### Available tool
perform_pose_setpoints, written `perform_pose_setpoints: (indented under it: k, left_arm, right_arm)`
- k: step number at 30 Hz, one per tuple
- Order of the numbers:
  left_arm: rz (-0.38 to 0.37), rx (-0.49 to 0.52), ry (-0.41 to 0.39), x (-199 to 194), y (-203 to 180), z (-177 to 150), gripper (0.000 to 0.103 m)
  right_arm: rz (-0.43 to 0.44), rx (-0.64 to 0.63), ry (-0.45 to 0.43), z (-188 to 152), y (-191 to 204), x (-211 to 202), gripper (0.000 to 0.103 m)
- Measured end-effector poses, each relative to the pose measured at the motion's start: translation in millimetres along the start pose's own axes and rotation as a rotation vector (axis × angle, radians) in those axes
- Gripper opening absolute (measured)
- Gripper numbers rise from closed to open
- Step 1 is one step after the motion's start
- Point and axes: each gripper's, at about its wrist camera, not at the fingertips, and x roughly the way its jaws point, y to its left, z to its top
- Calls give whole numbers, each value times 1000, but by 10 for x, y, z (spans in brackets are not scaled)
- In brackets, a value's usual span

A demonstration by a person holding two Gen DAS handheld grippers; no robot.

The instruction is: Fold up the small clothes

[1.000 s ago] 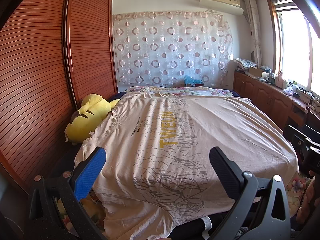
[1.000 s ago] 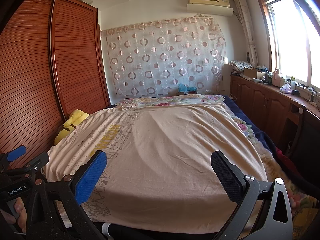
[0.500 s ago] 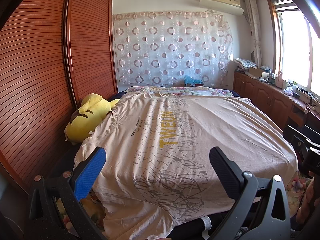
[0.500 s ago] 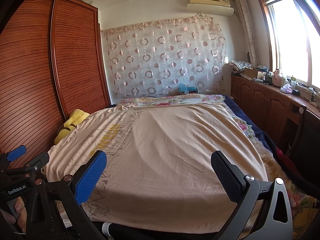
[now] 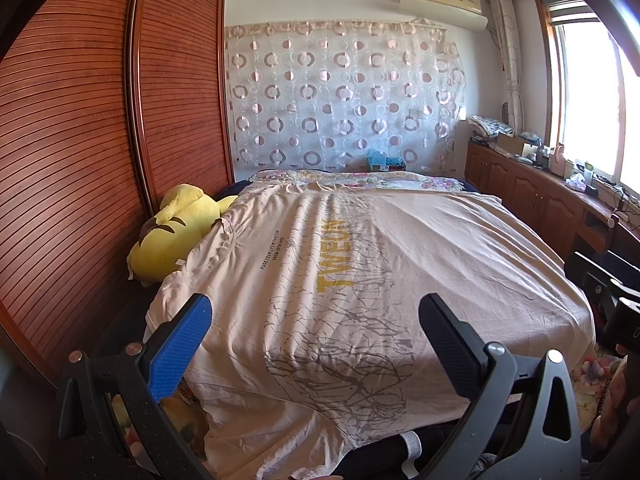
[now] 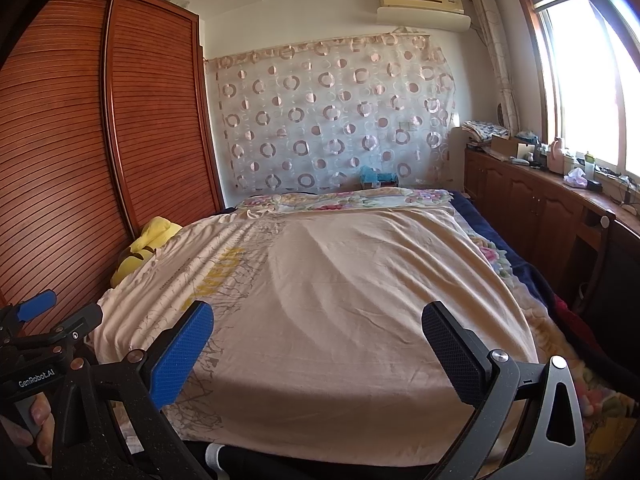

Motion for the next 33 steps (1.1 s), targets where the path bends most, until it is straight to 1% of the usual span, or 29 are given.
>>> perform_pose_setpoints:
  k: [2, 5, 10, 12, 18, 20, 23, 25, 28, 31, 33]
  left_arm:
    - [-7, -4, 8, 9, -32, 68, 103]
    - [-18, -11, 32, 55, -16, 53, 103]
    - [-18, -41, 125, 223, 185, -22, 103]
    - [-7, -27, 156, 302, 274, -109, 103]
    - [17, 64, 270, 423, 403, -434, 103]
    - [22, 72, 301, 436, 466, -507, 103]
    - [13, 38, 351, 502, 601, -592, 103]
    - [19, 15, 389, 558, 697, -653, 103]
    - [25, -16, 428, 640, 829, -732, 103]
    - [25, -43, 457, 694, 920, -799, 103]
    - [23, -55, 481, 740, 961, -860, 100]
  right_arm:
    - [12, 0, 3, 2, -2, 16, 103]
    - [40, -6, 10, 26, -14, 52, 103]
    - [73, -38, 28, 27, -4, 139, 103]
    - [88, -45, 41, 17, -4, 175, 103]
    - [128, -58, 69, 3, -13, 240, 103]
    - [135, -67, 75, 15, -20, 245, 103]
    - [153, -88, 88, 29, 12, 269, 103]
    - [169, -113, 94, 35, 45, 296, 103]
    - [214, -166, 113, 41, 90, 375, 103]
    - [278, -218, 136, 58, 148, 461, 103]
    - [325, -241, 145, 78, 220, 540, 103]
